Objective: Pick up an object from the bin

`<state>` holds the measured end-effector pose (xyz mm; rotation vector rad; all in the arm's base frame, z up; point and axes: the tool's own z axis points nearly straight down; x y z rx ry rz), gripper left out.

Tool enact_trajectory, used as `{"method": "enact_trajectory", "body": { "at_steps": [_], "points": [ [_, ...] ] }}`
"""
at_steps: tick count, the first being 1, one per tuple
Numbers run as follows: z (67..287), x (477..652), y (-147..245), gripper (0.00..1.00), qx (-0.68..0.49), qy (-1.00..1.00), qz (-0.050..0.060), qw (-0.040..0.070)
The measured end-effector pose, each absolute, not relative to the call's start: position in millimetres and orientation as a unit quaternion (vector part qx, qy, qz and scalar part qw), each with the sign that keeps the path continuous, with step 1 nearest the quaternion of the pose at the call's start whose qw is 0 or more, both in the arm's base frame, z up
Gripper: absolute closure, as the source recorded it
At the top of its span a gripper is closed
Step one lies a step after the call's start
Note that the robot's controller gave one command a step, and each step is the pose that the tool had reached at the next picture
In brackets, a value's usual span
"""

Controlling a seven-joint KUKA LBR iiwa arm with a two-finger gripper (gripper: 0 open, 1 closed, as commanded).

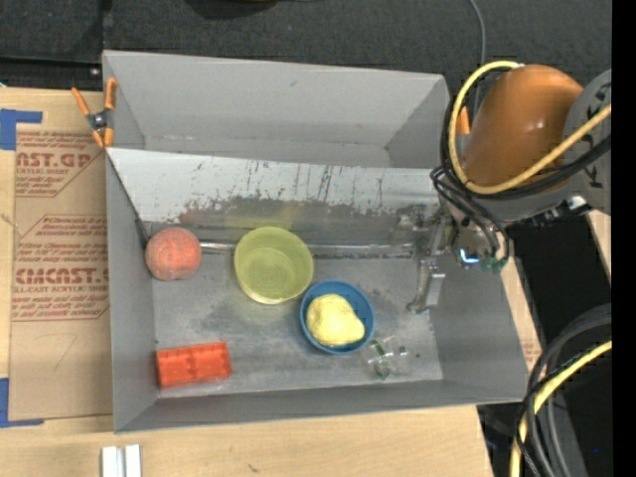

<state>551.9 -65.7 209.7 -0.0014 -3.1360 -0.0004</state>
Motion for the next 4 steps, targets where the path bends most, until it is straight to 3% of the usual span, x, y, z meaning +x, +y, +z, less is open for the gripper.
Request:
{"method": "enact_trajectory", "body": {
  "at_steps": [1, 2, 3, 4],
  "points": [
    [214.6, 553.4, -65.3, 0.0, 0.0, -1.0, 0.0, -0.001],
    [143.0, 518.4, 4.7, 0.0, -0.083, -0.997, -0.001, 0.005],
    [148.0, 519.9, 7.1, 0.0, -0.001, -1.0, 0.0, -0.001],
    [149.1, 520.1, -11.8, 0.0, -0.117, -0.993, -0.001, 0.005]
  ]
}}
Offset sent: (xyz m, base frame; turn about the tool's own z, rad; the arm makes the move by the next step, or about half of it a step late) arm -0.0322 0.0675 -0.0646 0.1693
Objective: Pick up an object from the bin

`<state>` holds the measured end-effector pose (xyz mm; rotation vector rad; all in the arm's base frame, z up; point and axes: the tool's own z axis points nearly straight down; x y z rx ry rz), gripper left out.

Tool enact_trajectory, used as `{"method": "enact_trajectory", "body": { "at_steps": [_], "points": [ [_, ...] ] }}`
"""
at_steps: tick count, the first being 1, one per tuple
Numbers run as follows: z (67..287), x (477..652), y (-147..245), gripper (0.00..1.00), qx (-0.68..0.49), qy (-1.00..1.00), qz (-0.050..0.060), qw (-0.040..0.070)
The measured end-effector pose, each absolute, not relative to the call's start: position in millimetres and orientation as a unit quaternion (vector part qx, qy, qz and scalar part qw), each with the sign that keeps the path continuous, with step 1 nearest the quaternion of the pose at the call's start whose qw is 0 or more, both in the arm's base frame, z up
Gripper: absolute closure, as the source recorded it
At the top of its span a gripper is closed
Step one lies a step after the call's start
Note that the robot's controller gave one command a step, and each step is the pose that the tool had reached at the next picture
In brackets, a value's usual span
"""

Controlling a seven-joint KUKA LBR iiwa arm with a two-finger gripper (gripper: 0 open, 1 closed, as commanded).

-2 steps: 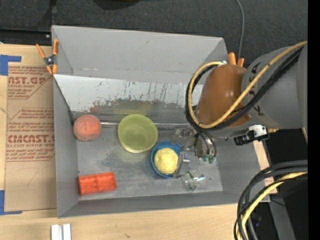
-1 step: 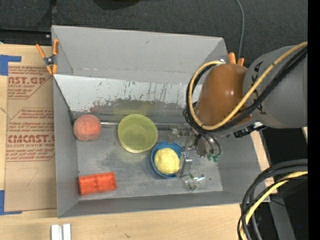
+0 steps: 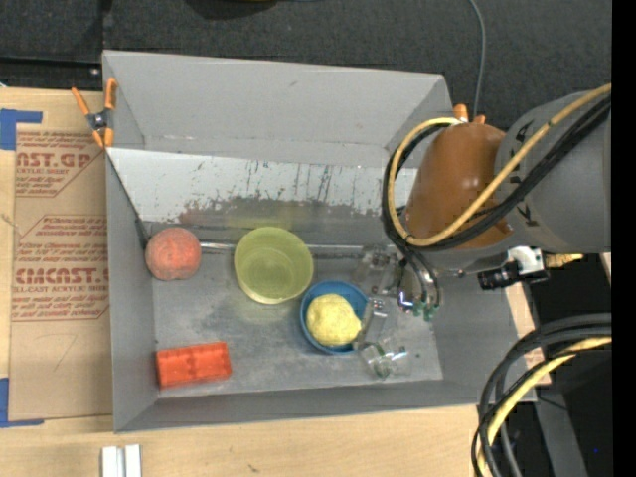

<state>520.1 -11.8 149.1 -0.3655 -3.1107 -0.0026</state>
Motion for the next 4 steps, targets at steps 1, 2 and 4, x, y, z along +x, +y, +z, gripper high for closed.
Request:
{"method": "enact_trajectory", "body": {
  "at_steps": [1, 2, 4],
  "points": [
    [96.2, 527.3, -10.0, 0.0, -0.079, -0.997, 0.0, -0.004],
    [78.8, 517.0, -8.2, 1.0, -0.205, -0.979, -0.002, 0.005],
    [80.3, 517.1, -8.0, 1.0, -0.205, -0.979, -0.002, 0.004]
  ]
}}
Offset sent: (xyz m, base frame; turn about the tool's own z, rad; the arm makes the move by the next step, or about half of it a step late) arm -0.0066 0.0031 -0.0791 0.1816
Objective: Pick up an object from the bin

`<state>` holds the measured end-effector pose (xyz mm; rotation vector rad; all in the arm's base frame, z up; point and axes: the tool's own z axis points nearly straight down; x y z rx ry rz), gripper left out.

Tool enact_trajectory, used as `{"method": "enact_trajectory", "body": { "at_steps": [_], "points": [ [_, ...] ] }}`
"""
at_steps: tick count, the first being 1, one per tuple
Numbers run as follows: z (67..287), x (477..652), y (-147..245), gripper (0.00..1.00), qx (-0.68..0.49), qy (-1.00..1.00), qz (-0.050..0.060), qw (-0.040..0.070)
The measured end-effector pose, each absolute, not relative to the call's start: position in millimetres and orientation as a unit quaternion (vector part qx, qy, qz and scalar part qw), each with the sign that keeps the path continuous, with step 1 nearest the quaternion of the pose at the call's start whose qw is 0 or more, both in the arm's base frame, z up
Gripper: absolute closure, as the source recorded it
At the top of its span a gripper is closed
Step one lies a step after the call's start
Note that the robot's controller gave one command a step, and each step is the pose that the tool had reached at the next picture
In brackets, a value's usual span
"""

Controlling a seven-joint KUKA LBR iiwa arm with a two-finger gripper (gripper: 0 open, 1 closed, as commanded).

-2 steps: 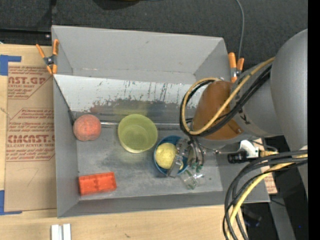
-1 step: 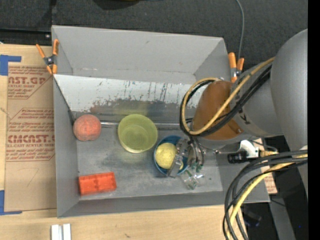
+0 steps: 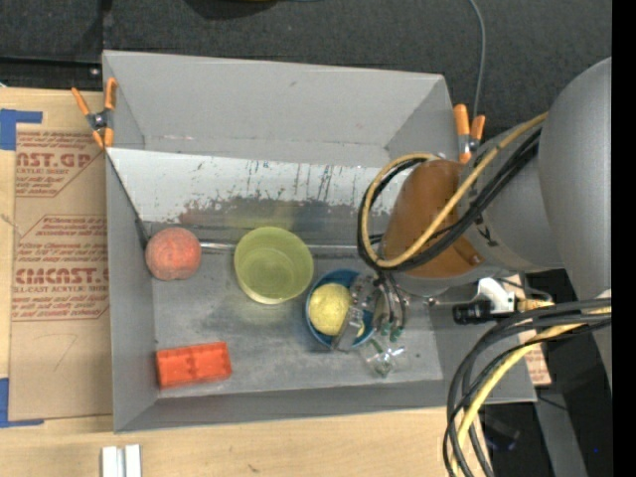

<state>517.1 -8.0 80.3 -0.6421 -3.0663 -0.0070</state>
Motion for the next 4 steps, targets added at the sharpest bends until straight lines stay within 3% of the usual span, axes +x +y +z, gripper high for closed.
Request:
{"method": "enact_trajectory", "body": {
  "at_steps": [1, 4],
  "points": [
    [84.9, 516.0, -7.9, 1.0, -0.205, -0.979, -0.002, 0.005],
    [135.1, 515.5, -7.7, 1.0, -0.205, -0.979, -0.002, 0.005]
  ]
}}
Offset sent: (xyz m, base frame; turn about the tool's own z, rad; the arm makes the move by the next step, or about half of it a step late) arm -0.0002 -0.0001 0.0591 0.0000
